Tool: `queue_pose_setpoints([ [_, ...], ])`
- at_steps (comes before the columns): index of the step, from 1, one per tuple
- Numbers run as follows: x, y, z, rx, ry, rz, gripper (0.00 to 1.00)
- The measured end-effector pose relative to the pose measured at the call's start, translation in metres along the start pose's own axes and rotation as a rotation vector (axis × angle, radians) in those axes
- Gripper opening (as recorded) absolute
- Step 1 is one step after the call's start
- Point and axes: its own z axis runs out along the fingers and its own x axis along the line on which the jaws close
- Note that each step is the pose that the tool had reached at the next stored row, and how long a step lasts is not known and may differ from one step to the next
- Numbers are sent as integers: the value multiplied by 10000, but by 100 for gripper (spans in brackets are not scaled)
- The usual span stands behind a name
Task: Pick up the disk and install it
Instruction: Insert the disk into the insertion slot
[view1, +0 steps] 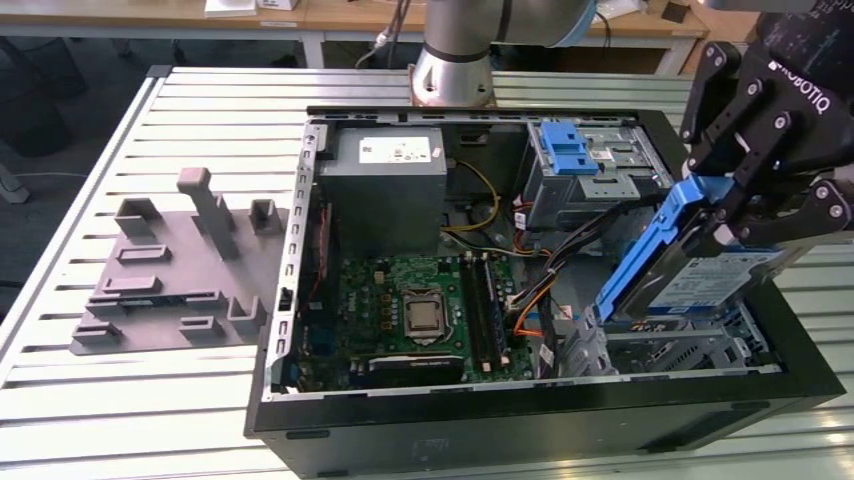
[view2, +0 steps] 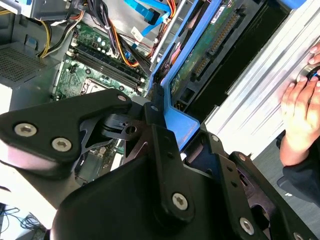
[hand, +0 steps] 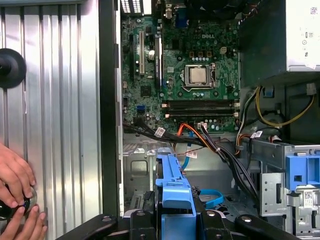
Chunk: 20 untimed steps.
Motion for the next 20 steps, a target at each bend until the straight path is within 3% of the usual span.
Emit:
queue_pose_setpoints([
  [20, 3, -22, 116, -1, -1, 0, 37],
])
